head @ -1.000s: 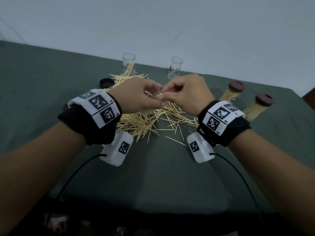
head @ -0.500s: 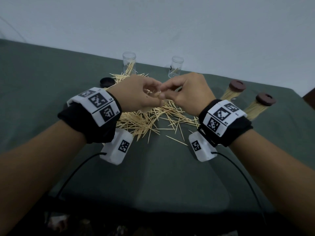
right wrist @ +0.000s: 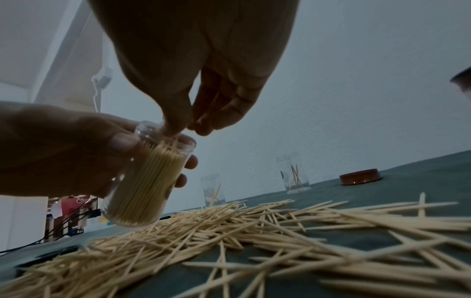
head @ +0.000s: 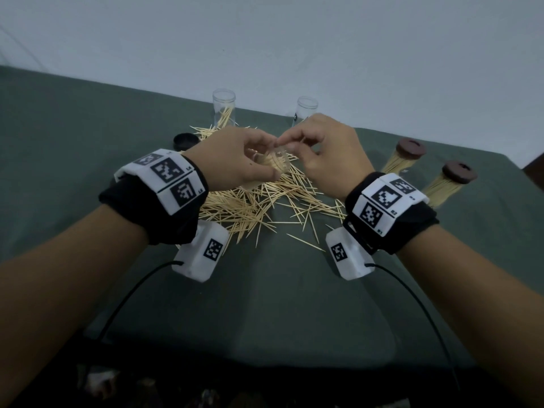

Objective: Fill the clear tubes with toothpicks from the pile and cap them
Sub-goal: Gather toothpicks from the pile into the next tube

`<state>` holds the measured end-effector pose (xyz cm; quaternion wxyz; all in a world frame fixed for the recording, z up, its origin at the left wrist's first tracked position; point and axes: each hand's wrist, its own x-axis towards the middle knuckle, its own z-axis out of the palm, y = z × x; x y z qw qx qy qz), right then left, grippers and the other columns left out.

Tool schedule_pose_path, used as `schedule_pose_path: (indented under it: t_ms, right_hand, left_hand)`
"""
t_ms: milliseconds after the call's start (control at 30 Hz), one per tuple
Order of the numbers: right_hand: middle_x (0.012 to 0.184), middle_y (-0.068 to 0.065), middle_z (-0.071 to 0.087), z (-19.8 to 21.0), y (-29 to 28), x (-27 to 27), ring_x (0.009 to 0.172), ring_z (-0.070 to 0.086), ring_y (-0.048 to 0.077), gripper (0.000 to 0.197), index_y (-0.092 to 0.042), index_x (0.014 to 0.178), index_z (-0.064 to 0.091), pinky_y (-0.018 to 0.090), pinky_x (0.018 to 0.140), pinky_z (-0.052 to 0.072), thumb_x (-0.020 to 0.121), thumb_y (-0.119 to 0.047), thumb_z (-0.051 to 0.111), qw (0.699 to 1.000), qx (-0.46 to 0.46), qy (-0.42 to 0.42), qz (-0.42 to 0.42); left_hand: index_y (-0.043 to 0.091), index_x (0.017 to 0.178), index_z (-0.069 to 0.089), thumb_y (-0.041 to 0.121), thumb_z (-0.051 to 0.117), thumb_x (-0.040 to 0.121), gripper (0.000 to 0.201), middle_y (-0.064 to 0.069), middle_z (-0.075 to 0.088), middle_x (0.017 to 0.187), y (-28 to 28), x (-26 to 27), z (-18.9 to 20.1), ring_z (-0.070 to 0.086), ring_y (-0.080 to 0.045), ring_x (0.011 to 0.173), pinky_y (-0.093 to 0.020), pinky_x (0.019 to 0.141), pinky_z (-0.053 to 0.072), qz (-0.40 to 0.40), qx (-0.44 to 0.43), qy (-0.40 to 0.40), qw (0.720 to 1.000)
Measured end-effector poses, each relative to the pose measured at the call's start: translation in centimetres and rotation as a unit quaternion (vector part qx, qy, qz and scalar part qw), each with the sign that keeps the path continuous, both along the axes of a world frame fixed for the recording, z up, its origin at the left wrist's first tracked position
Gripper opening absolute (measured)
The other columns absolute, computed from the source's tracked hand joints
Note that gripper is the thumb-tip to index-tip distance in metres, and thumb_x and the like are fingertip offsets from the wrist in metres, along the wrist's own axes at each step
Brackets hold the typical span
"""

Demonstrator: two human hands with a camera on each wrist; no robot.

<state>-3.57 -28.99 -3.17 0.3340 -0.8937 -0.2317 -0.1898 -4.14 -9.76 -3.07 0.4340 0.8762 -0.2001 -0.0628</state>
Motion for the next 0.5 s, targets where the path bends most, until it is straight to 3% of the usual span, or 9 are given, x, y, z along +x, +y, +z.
schedule_pose_path:
  t_ms: [133,333,500]
  right_hand:
    - [0.11,-0.004,0.061,0.05,-0.61,0.22,0.104,0.055,0.014,0.048,-0.03,0.091,0.077,0.032,0.09,0.046,0.083,0.008,0.049,0.994,-0.106,0.019,0.013]
    - [0.133,0.005,0.056,0.09,-0.32,-0.01,0.123,0.051,0.024,0.055,-0.025,0.116,0.071,0.036,0.104,0.04,0.08,0.01,0.047,0.987,-0.161,0.007,-0.003]
    - [0.133,-0.001,0.056,0.21,-0.56,-0.02,0.125,0.049,0.017,0.052,-0.03,0.096,0.076,0.02,0.1,0.032,0.081,0.01,0.047,0.992,-0.122,0.028,0.003]
  left_hand:
    - [0.027,0.127,0.059,0.03,0.082,0.075,0.056,0.015,0.066,0.113,0.31,0.31,-0.12,0.064,0.001,0.104,-0.021,0.089,0.052,0.007,-0.025,-0.007,1.0]
    - [0.03,0.127,0.058,0.031,0.082,0.075,0.058,0.016,0.064,0.117,0.48,0.54,-0.26,0.06,-0.002,0.113,-0.025,0.098,0.044,0.002,-0.01,-0.027,1.0]
    - [0.028,0.129,0.057,0.026,0.082,0.075,0.06,0.014,0.063,0.12,0.62,0.74,-0.47,0.059,-0.004,0.115,-0.026,0.098,0.045,0.01,-0.006,-0.04,0.999]
